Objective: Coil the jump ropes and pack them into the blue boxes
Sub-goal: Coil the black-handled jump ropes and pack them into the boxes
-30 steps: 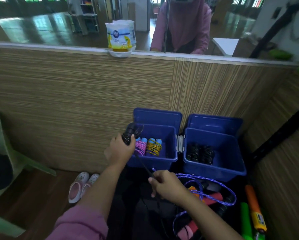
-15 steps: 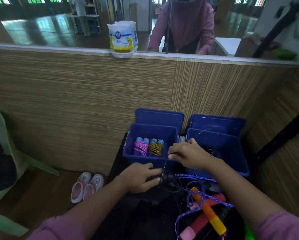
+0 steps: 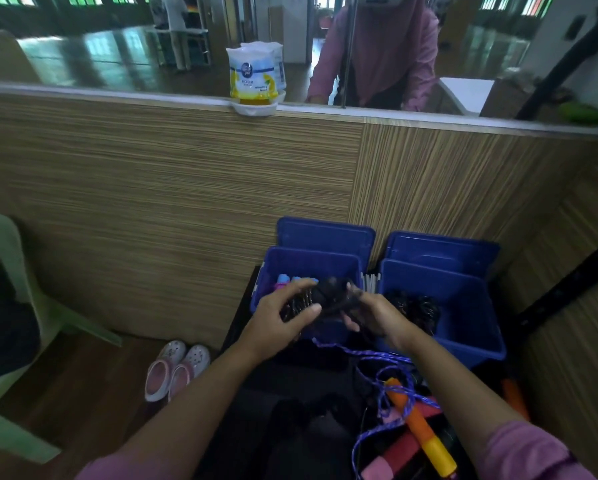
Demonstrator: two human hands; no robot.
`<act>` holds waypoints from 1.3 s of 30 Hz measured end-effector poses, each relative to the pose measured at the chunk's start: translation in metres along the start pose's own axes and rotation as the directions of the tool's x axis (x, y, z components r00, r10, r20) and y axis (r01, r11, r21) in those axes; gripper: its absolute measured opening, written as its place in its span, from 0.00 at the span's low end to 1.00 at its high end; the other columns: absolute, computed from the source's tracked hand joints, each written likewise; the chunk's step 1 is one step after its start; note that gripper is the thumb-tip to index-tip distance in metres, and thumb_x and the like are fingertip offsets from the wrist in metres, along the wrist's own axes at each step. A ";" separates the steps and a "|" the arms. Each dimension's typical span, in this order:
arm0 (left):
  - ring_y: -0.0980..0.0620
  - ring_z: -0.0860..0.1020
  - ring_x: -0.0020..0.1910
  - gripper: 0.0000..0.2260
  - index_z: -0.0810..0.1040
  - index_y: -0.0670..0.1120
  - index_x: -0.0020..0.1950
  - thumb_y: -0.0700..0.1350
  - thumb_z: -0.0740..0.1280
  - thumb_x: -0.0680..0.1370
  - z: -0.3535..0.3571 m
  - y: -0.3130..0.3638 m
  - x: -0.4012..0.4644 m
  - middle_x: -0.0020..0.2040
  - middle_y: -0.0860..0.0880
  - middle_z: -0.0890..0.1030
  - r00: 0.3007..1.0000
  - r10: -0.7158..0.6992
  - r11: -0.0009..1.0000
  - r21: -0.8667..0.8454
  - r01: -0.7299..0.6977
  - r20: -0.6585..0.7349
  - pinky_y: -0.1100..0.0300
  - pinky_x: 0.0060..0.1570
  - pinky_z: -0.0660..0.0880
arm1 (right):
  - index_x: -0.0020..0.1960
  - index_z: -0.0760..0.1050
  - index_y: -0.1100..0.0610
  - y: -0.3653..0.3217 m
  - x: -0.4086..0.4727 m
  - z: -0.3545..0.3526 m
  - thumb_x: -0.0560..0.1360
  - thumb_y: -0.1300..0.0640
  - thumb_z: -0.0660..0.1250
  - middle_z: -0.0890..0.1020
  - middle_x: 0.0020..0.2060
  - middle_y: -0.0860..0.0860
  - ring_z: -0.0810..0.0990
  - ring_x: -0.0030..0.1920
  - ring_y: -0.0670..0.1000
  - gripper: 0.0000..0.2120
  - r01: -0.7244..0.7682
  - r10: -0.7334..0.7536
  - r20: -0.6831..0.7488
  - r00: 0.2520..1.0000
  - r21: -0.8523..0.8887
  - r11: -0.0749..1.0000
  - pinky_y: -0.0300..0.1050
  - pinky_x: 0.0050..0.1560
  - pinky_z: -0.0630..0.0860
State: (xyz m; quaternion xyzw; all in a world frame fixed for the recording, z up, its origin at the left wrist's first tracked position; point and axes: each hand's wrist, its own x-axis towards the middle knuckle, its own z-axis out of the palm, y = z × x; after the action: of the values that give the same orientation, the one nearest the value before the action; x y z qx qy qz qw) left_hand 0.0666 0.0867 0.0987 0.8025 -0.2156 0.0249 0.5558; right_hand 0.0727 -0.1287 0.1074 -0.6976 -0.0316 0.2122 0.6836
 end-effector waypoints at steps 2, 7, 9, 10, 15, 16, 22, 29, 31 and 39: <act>0.69 0.78 0.49 0.12 0.74 0.61 0.55 0.46 0.70 0.77 -0.001 0.001 0.006 0.48 0.61 0.81 0.992 -0.033 0.999 -0.044 0.028 -0.125 0.75 0.48 0.70 | 0.49 0.73 0.62 -0.003 -0.001 0.009 0.82 0.48 0.53 0.73 0.32 0.55 0.67 0.30 0.49 0.19 -0.028 0.012 0.067 0.998 0.235 0.972 0.46 0.35 0.63; 0.60 0.80 0.47 0.15 0.77 0.59 0.51 0.62 0.67 0.69 -0.009 -0.023 0.022 0.46 0.57 0.83 0.920 -0.184 0.979 -0.148 0.141 -0.347 0.66 0.49 0.73 | 0.54 0.67 0.62 0.005 0.004 0.031 0.78 0.66 0.63 0.77 0.36 0.57 0.66 0.25 0.45 0.07 0.062 0.040 -0.265 0.963 0.366 0.928 0.36 0.25 0.61; 0.63 0.79 0.46 0.13 0.77 0.60 0.50 0.63 0.67 0.69 -0.008 -0.026 0.023 0.45 0.59 0.82 0.914 -0.198 0.980 -0.086 0.179 -0.354 0.69 0.48 0.72 | 0.54 0.63 0.61 0.010 0.006 0.041 0.78 0.65 0.63 0.80 0.35 0.55 0.70 0.26 0.46 0.10 0.064 -0.009 -0.388 0.922 0.130 0.989 0.38 0.27 0.68; 0.65 0.79 0.46 0.12 0.78 0.59 0.51 0.61 0.68 0.71 -0.007 -0.026 0.022 0.44 0.60 0.82 0.913 -0.201 0.980 -0.066 0.190 -0.355 0.71 0.48 0.72 | 0.53 0.61 0.58 0.014 0.007 0.044 0.78 0.64 0.64 0.80 0.34 0.53 0.71 0.27 0.48 0.11 0.061 -0.037 -0.426 0.904 0.044 0.997 0.39 0.29 0.70; 0.66 0.77 0.45 0.09 0.78 0.54 0.56 0.51 0.70 0.76 -0.004 -0.030 0.018 0.43 0.62 0.80 0.905 -0.218 0.968 0.036 0.248 -0.366 0.76 0.45 0.70 | 0.53 0.74 0.53 0.023 0.010 0.046 0.74 0.56 0.70 0.83 0.36 0.51 0.80 0.37 0.47 0.09 0.025 -0.221 -0.477 0.851 -0.385 0.923 0.42 0.43 0.76; 0.64 0.78 0.46 0.09 0.78 0.55 0.56 0.52 0.70 0.76 -0.004 -0.030 0.018 0.44 0.62 0.80 0.900 -0.225 0.965 0.042 0.258 -0.374 0.74 0.46 0.70 | 0.53 0.78 0.55 0.025 0.010 0.046 0.75 0.56 0.70 0.84 0.39 0.52 0.82 0.41 0.49 0.08 0.024 -0.263 -0.463 0.847 -0.459 0.888 0.42 0.47 0.77; 0.57 0.79 0.47 0.11 0.78 0.58 0.55 0.58 0.68 0.74 0.000 -0.031 0.016 0.45 0.58 0.80 0.891 -0.213 0.955 0.107 0.276 -0.401 0.66 0.45 0.71 | 0.47 0.78 0.64 0.024 0.007 0.047 0.79 0.58 0.62 0.81 0.44 0.61 0.79 0.46 0.61 0.10 -0.078 -0.343 -0.413 0.844 -0.725 0.684 0.41 0.40 0.63; 0.51 0.80 0.47 0.13 0.79 0.51 0.56 0.56 0.68 0.76 -0.001 -0.030 0.021 0.41 0.56 0.79 0.808 -0.260 0.926 0.101 0.364 -0.529 0.64 0.45 0.68 | 0.53 0.73 0.65 0.025 -0.002 0.061 0.81 0.55 0.56 0.80 0.48 0.66 0.78 0.51 0.64 0.13 -0.168 -0.146 -0.312 0.939 -0.784 0.597 0.47 0.40 0.64; 0.49 0.80 0.47 0.13 0.79 0.50 0.56 0.56 0.68 0.76 0.000 -0.032 0.019 0.41 0.53 0.80 0.829 -0.225 0.922 0.162 0.351 -0.513 0.63 0.44 0.69 | 0.52 0.75 0.64 0.026 -0.007 0.062 0.81 0.57 0.58 0.81 0.48 0.64 0.79 0.51 0.62 0.12 -0.195 -0.053 -0.299 0.953 -0.738 0.646 0.45 0.40 0.66; 0.42 0.79 0.49 0.15 0.75 0.54 0.55 0.63 0.62 0.75 -0.002 -0.044 0.021 0.46 0.47 0.81 0.755 -0.284 0.822 0.256 0.509 -0.591 0.54 0.44 0.73 | 0.41 0.75 0.60 0.046 -0.020 0.068 0.72 0.63 0.60 0.82 0.41 0.60 0.79 0.37 0.54 0.06 -0.369 0.265 -0.258 0.929 -0.592 0.716 0.50 0.41 0.78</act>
State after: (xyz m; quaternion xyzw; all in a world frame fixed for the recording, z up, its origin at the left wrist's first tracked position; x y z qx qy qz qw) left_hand 0.1024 0.0948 0.0670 0.8875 0.1345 0.1668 0.4080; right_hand 0.0197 -0.0746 0.0699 -0.8950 0.0723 0.2486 0.3633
